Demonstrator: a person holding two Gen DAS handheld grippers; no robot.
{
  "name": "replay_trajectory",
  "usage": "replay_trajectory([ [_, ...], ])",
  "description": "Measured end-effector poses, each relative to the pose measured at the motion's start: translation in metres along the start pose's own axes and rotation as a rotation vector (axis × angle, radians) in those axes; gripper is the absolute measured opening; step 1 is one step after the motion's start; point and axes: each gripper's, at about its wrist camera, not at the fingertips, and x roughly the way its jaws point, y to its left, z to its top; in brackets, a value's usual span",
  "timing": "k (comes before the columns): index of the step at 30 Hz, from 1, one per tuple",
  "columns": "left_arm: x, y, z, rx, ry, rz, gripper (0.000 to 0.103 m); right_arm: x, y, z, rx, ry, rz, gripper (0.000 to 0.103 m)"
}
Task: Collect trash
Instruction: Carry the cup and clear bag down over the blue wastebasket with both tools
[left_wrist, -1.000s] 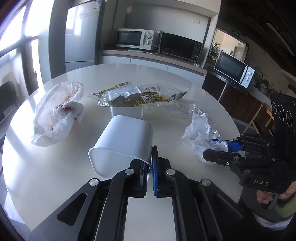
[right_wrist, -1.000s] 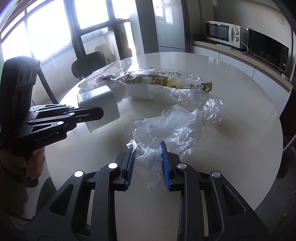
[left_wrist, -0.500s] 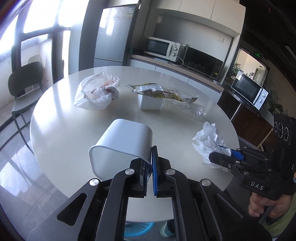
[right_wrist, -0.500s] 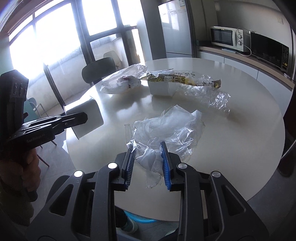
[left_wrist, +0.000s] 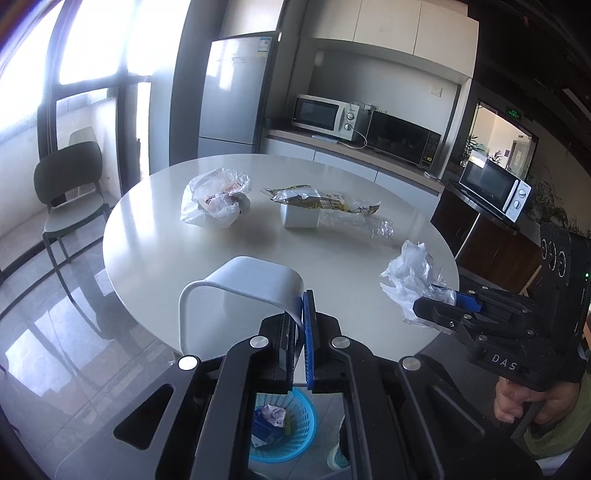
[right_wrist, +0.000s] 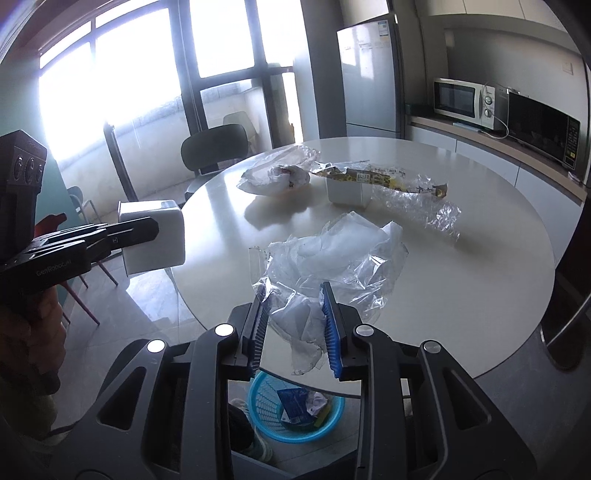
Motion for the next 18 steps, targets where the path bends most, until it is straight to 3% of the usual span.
replay_trajectory([
  [6,-0.028,-0.001,-0.014,-0.019,-0.008,-0.023,0.003,-0.028,0.012,-0.011,-0.015,-0.02,0.046,0.026],
  [12,-0.05,0.006,-0.037,-0.02,-0.003,-0.003,0.003,-0.044,0.021,-0.033,-0.002,0.013,0.1,0.025],
  [15,-0.054,0.008,-0.05,-0.006,0.005,0.037,0.003,-0.051,0.029,-0.046,-0.037,0.015,0.091,0.025],
  [18,-0.056,0.01,-0.063,-0.017,0.022,0.031,0.003,-0.057,0.035,-0.059,-0.065,0.023,0.071,0.025],
])
